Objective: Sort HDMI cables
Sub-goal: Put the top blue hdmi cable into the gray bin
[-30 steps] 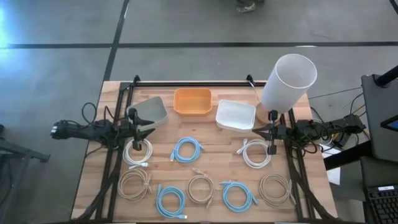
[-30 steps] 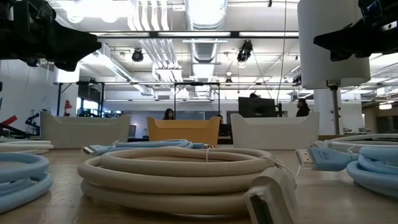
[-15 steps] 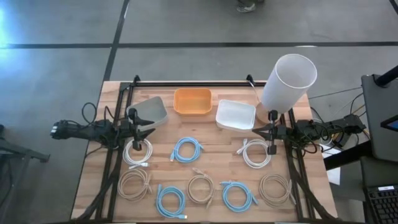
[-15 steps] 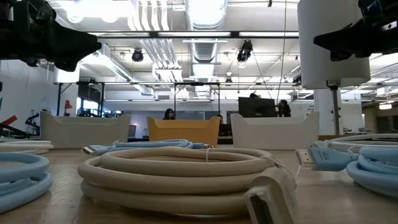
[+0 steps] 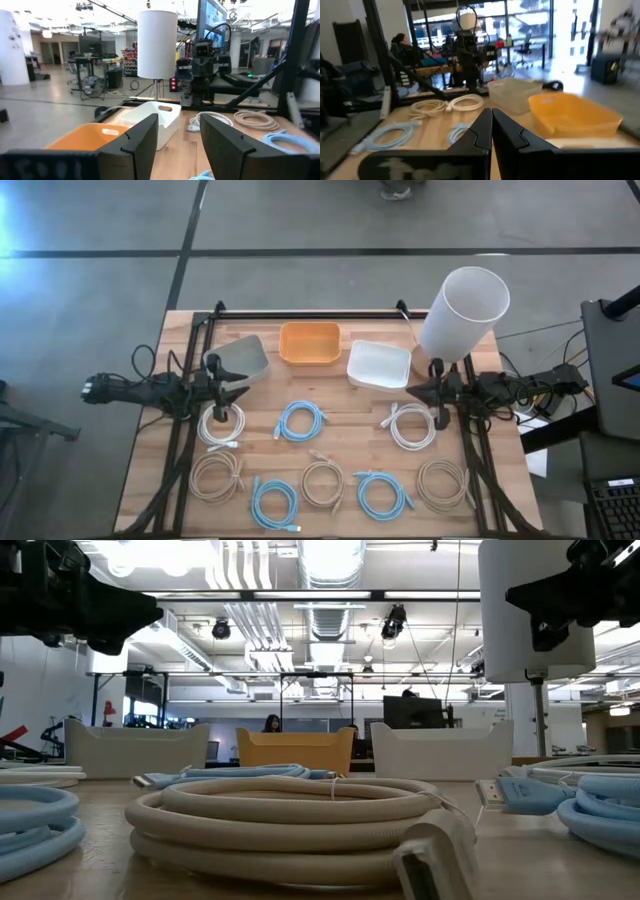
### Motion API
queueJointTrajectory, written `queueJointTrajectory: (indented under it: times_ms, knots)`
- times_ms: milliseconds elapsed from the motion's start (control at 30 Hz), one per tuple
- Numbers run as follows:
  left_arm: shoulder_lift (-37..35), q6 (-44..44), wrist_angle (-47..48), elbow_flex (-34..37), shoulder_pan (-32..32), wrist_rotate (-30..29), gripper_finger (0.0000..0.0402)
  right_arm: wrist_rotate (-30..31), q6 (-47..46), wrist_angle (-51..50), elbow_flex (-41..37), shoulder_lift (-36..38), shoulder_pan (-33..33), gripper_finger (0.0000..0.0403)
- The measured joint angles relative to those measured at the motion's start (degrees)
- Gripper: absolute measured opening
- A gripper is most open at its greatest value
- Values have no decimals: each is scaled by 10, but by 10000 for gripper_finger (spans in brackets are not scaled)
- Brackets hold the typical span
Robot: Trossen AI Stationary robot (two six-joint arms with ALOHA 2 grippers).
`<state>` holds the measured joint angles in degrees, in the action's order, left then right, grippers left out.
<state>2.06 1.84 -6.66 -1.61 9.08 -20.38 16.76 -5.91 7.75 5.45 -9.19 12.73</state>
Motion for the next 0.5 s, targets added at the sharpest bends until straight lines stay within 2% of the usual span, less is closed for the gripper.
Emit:
queueJointTrajectory:
  times_ms: [100, 200, 367, 500]
  knots:
    - [2, -41, 3, 0, 0, 28, 172, 1, 27, 11, 0, 1, 0, 8]
    - [2, -48, 12, 0, 0, 27, 172, 1, 18, 11, 0, 0, 0, 8]
    - [4, -31, 9, 0, -1, 7, 172, 3, 55, 26, 0, 0, 0, 8]
    - [4, -3, 3, 0, -1, 7, 172, 16, 63, 77, 0, -6, 0, 8]
